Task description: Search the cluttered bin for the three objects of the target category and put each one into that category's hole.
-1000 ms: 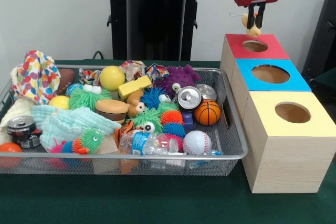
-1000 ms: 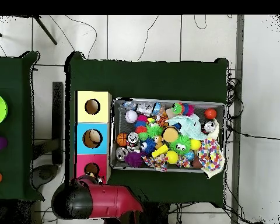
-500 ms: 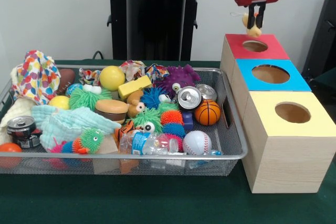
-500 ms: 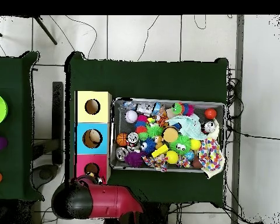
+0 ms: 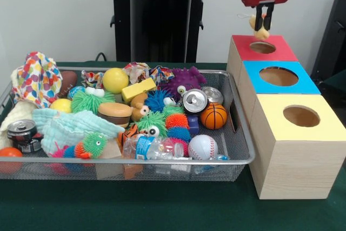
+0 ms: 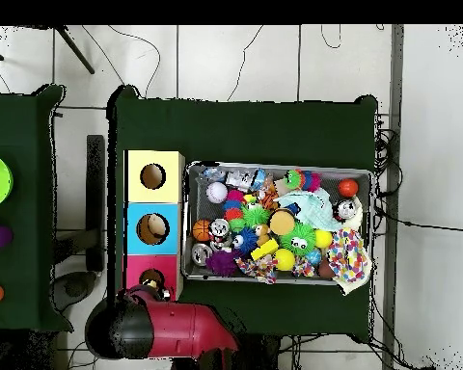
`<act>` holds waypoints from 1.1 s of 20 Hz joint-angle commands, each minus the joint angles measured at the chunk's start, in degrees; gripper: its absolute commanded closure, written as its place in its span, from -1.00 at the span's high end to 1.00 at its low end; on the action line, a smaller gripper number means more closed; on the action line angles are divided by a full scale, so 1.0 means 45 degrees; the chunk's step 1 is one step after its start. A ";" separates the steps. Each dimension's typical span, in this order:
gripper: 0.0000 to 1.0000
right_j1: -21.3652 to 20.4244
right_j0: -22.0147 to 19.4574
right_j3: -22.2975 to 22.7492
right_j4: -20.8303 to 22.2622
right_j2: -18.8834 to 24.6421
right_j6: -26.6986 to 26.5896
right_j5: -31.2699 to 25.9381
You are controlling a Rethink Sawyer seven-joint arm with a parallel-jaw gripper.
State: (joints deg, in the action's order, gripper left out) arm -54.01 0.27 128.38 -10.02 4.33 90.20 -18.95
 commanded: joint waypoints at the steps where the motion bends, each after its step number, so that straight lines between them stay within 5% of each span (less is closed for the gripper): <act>1: -1.00 0.0565 -0.0421 -0.1471 -0.0389 0.0236 0.2185 -0.0759; 22: -1.00 0.1109 -0.1274 -0.0913 -0.0444 0.1370 0.2108 0.0783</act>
State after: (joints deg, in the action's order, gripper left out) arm -51.22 -3.32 125.58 -10.03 4.90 90.20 -18.95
